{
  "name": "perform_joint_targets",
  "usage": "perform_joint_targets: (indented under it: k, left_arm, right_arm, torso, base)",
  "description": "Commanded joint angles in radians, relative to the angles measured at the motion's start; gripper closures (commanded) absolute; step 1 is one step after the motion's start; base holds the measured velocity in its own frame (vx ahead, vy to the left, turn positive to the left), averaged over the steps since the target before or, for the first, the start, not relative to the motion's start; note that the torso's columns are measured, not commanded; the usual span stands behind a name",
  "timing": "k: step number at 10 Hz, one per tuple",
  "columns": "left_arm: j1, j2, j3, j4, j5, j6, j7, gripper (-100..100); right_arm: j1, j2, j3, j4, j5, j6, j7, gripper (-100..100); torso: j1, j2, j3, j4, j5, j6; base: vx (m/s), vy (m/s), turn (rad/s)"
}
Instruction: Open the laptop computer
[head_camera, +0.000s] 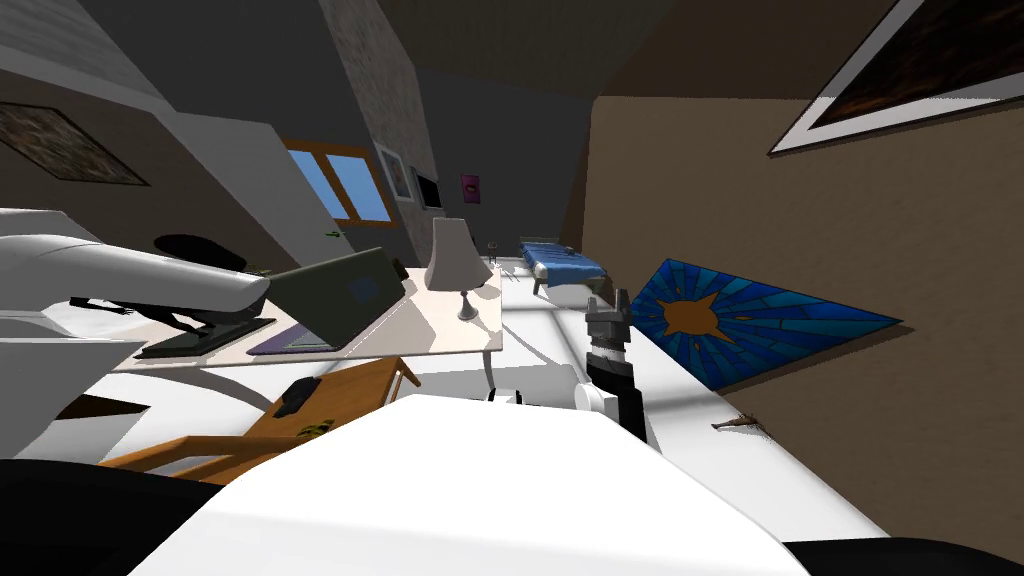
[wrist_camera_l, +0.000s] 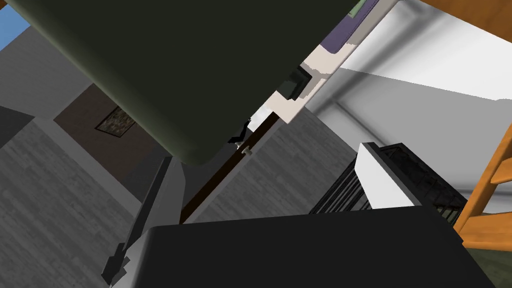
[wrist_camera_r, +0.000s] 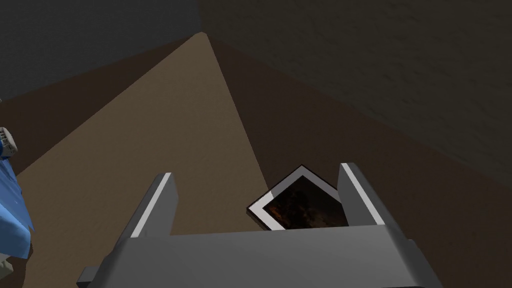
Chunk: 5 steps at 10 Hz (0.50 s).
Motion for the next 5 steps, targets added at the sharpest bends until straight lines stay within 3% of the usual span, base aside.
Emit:
perform_joint_targets:
  k: [1,2,5]
  left_arm:
    - [0.001,0.047,0.013,0.023,0.004,0.046,0.012,-100]
    - [0.004,0.036,0.016,0.02,0.005,0.033,0.006,-100]
    - [-0.004,0.026,-0.005,0.076,-0.039,0.013,0.022,-100]
  right_arm:
    - [0.0,0.0,0.0,0.0,0.0,0.0,0.0,0]
    - [0.0,0.0,0.0,0.0,0.0,0.0,0.0,0]
    - [0.0,0.0,0.0,0.0,0.0,0.0,0.0,0]
  torso:
    - [0.001,-0.002,-0.001,0.0,0.0,0.0]
    - [0.001,-0.002,-0.001,-0.001,0.001,0.0]
    - [0.003,0.003,0.002,0.001,0.001,0.0]
  base:
    - [0.069,0.084,-0.18]
    - [0.03,0.039,-0.036]
    - [-0.055,0.066,-0.166]
